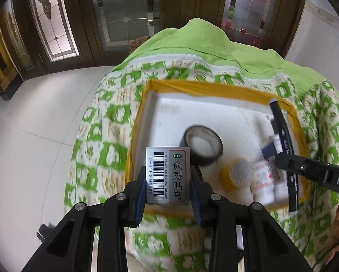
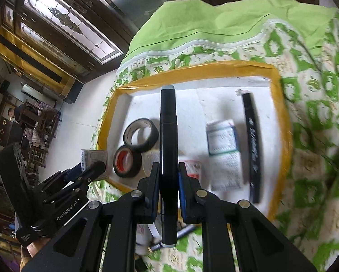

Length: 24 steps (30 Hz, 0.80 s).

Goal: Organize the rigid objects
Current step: 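Carry the white box over the tray with the left gripper while the right gripper carries the pen there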

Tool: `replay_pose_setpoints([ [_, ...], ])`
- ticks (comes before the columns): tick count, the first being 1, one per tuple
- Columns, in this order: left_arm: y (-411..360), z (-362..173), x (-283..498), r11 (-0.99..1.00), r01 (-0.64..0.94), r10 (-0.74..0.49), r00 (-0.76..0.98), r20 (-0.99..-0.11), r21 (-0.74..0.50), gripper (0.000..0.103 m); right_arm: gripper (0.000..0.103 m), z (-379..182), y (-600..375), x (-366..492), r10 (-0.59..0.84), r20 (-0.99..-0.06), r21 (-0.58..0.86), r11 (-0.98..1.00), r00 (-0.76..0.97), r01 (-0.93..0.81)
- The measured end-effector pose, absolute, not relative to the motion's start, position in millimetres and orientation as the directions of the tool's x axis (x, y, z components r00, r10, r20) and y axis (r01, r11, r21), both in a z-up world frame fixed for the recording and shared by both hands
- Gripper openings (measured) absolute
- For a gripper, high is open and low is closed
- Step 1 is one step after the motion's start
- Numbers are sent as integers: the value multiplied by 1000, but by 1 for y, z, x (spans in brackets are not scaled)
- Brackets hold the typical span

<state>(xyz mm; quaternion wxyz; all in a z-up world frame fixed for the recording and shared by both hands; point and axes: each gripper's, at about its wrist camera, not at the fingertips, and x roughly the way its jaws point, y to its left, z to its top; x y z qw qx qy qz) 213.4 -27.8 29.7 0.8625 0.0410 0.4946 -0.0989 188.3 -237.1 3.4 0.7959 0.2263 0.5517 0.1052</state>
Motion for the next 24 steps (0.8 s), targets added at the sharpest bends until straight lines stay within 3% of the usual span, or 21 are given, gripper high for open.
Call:
replay_pose_setpoints([
  [24, -48, -6, 285, 975, 216, -64, 470, -880, 44, 36, 14, -41, -223, 251, 420, -824, 484, 871, 379, 87],
])
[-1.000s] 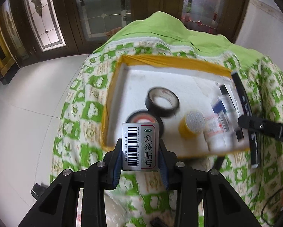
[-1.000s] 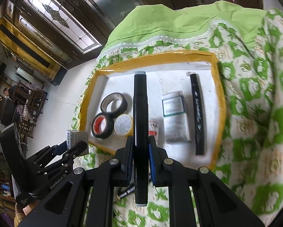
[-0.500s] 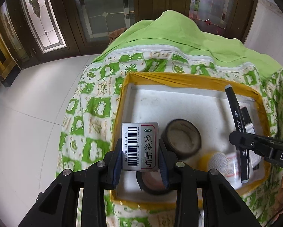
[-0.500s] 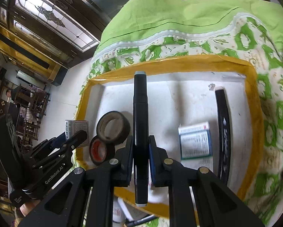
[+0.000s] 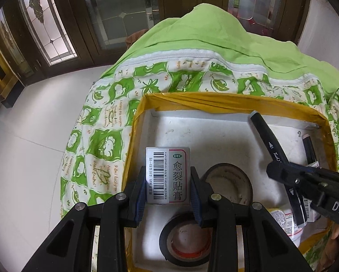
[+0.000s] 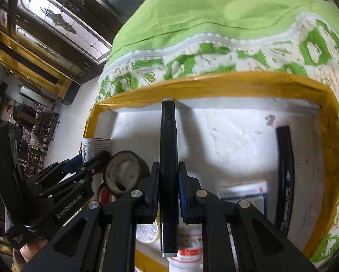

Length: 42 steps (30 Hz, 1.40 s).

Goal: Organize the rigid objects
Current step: 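Carry the white box over the tray with the left gripper while the right gripper carries the pen there, then open both grippers to drop box and pen into the tray, then grasp the tall white medicine bottle with the left gripper while the right gripper grasps the black marker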

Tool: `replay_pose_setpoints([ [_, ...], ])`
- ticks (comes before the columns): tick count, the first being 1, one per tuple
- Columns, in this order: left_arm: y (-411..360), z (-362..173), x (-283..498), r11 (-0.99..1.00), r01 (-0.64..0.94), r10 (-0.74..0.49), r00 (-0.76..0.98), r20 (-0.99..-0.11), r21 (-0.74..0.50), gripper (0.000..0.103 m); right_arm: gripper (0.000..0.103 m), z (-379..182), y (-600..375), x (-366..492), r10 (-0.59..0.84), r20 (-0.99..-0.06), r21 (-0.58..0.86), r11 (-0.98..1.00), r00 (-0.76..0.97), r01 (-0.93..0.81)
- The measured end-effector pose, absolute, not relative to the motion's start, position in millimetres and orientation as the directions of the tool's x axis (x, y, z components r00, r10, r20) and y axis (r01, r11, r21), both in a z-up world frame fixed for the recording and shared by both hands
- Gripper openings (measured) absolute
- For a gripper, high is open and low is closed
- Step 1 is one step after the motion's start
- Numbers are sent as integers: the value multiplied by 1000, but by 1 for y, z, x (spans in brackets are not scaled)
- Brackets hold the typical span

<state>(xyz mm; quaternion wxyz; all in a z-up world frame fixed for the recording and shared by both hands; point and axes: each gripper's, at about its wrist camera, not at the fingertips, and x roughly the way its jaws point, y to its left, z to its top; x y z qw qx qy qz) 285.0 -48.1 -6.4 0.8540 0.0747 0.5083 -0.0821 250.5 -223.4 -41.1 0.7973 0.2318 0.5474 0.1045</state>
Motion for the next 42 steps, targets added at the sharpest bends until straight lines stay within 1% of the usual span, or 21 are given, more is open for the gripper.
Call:
replay_pose_setpoints([
  [1, -49, -7, 284, 975, 217, -59, 470, -881, 50, 36, 15, -41, -224, 251, 419, -821, 487, 869, 387, 91],
  [2, -50, -8, 282, 974, 222, -57, 473, -879, 56, 37, 17, -40, -224, 251, 421, -817, 492, 865, 394, 96],
  [3, -52, -7, 280, 972, 229, -59, 475, -878, 59, 41, 20, -39, -225, 250, 430, -808, 504, 858, 402, 96],
  [4, -52, -5, 277, 970, 238, -66, 477, -876, 57, 44, 27, -36, -226, 248, 433, -802, 509, 856, 412, 93],
  [5, -52, -3, 274, 968, 246, -75, 478, -875, 52, 49, 32, -32, -227, 244, 429, -796, 509, 856, 428, 87],
  [8, -47, 9, 258, 970, 240, -82, 507, -858, 49, 65, 35, -18, -230, 229, 419, -776, 504, 861, 471, 64],
  [9, -44, 13, 249, 970, 240, -101, 514, -852, 30, 68, 36, -13, -232, 222, 420, -767, 508, 859, 485, 59],
  [11, -35, 21, 230, 976, 218, -100, 532, -841, 22, 71, 44, -5, -236, 206, 427, -750, 521, 852, 506, 52],
  [12, -31, 23, 219, 979, 203, -104, 543, -833, 10, 74, 46, -2, -237, 199, 427, -743, 524, 850, 515, 51],
  [14, -17, 25, 187, 984, 174, -132, 554, -822, -40, 79, 52, 7, -242, 178, 425, -729, 529, 847, 537, 47],
  [15, -12, 23, 173, 986, 161, -134, 558, -819, -51, 79, 54, 9, -244, 170, 427, -722, 534, 844, 544, 46],
  [17, -4, 17, 136, 990, 132, -117, 574, -811, -50, 79, 63, 16, -252, 146, 434, -700, 555, 831, 566, 49],
  [19, 1, 8, 97, 994, 101, -90, 594, -799, -37, 79, 70, 16, -259, 119, 427, -687, 572, 817, 588, 76],
  [20, 3, 4, 84, 996, 89, -79, 603, -794, -31, 79, 72, 13, -262, 105, 422, -689, 579, 809, 590, 98],
  [22, 2, -4, 60, 997, 76, -45, 616, -787, 3, 79, 72, 5, -267, 83, 424, -705, 586, 800, 569, 129],
  [24, 2, -2, 52, 996, 76, -18, 620, -785, 37, 79, 72, -5, -270, 63, 424, -726, 581, 800, 542, 153],
  [28, 15, 13, 43, 997, 68, -69, 656, -751, -32, 79, 72, -21, -275, 34, 411, -763, 559, 807, 499, 190],
  [32, 22, 1, 38, 997, 50, -80, 615, -785, -62, 79, 72, -20, -273, 20, 399, -764, 543, 822, 507, 171],
  [35, 13, 2, 32, 993, 88, -117, 612, -782, -80, 79, 72, -20, -265, 18, 376, -774, 508, 849, 509, 146],
  [39, -5, 0, 25, 980, 165, -188, 591, -785, -110, 79, 71, -21, -256, 12, 383, -780, 495, 861, 495, 114],
  [42, -21, -6, 26, 977, 202, -172, 574, -800, -65, 79, 65, -23, -253, 14, 379, -785, 487, 866, 490, 111],
])
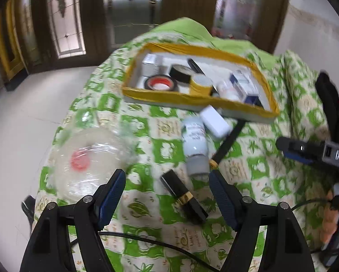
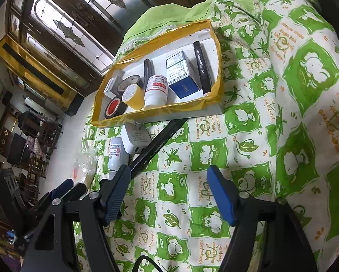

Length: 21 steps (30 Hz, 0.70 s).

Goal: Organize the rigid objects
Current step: 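Grasp the tall white medicine bottle with the left gripper while the right gripper grasps the black marker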

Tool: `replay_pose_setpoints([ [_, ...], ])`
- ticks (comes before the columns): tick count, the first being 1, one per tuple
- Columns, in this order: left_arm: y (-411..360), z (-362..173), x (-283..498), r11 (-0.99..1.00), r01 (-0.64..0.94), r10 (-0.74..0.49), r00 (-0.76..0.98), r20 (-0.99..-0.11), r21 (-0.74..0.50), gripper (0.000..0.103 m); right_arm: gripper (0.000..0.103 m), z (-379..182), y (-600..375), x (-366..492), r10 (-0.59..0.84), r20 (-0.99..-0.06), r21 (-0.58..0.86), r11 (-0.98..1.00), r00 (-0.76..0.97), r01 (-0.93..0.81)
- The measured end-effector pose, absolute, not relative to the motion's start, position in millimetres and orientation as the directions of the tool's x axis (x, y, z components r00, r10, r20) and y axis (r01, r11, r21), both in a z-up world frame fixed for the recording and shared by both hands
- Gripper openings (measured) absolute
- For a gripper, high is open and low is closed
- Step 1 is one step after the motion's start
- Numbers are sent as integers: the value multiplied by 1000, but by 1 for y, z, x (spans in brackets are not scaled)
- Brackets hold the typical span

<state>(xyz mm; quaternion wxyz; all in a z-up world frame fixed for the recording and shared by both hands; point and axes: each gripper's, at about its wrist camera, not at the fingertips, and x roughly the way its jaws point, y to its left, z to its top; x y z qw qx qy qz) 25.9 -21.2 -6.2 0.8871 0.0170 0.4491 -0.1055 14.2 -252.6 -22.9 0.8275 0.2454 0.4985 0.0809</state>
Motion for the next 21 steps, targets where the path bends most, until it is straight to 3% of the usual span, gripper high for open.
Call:
replay_pose_setpoints([
  [10, -49, -8, 37, 959, 281, -188, 569, -801, -25, 74, 52, -27, -246, 16, 406, -781, 509, 854, 475, 107],
  [13, -58, -8, 55, 958, 284, -202, 557, -805, -44, 63, 52, -28, -242, 18, 408, -784, 506, 856, 468, 103],
  [17, -69, -27, 81, 963, 265, -184, 495, -849, -54, 38, 52, -29, -242, 20, 407, -783, 507, 856, 469, 104],
  [21, -66, -43, 90, 969, 232, -185, 461, -868, -83, 36, 52, -34, -245, 24, 412, -785, 516, 848, 463, 120],
])
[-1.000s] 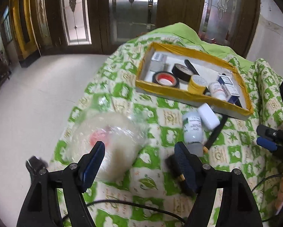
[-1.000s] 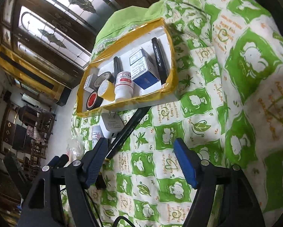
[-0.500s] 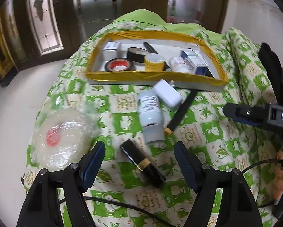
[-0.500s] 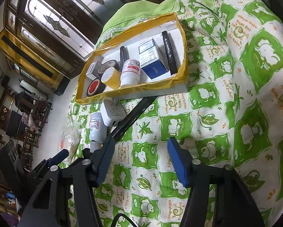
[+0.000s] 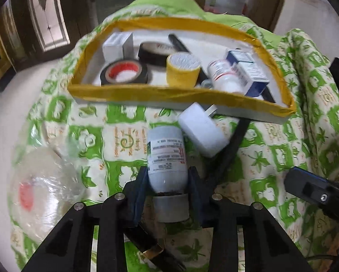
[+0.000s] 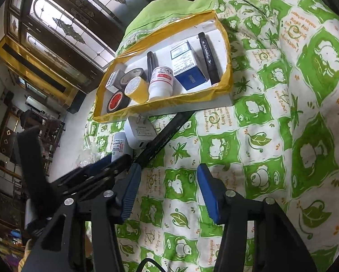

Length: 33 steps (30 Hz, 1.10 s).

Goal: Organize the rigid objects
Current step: 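Grasp the tall white medicine bottle with the left gripper while the right gripper grasps the black marker, then lift the white bottle with the left gripper while the right gripper lifts the marker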

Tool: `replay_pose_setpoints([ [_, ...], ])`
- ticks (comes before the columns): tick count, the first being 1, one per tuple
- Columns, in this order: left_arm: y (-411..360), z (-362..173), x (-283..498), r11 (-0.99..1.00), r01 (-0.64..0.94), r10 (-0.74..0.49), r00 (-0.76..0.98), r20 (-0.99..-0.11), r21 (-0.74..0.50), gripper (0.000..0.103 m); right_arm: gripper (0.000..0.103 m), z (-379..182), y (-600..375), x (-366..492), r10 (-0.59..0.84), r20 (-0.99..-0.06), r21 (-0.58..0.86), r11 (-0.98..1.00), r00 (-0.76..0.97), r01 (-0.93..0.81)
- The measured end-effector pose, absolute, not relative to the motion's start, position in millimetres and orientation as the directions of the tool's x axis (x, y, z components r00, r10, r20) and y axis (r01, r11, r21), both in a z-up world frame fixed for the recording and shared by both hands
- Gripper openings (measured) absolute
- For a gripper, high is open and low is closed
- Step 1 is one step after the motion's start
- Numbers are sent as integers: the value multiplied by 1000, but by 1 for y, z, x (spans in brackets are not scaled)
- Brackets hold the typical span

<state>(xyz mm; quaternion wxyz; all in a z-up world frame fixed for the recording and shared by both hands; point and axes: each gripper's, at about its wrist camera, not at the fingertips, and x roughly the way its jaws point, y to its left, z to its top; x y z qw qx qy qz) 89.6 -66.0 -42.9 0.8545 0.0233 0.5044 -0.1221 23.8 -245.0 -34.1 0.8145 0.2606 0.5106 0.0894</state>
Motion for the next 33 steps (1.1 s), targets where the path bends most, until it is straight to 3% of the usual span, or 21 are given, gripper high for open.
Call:
replay_pose_setpoints([
  [6, -52, -30, 63, 957, 244, -253, 446, -858, -156, 36, 51, -36, -244, 27, 425, -783, 526, 842, 455, 119],
  [11, -42, -23, 23, 946, 232, -308, 427, -850, -226, 36, 31, -39, -248, 43, 489, -754, 603, 780, 439, 166],
  [21, -45, -27, 26, 953, 234, -281, 448, -849, -193, 36, 26, -89, -233, 98, 503, -781, 622, 675, 371, 396],
  [22, -46, -27, 26, 953, 235, -279, 449, -849, -190, 36, 21, -92, -231, 100, 495, -786, 615, 682, 370, 396],
  [33, -46, -27, 28, 958, 232, -262, 465, -846, -169, 36, 17, -85, -231, 84, 509, -809, 583, 763, 295, 281],
])
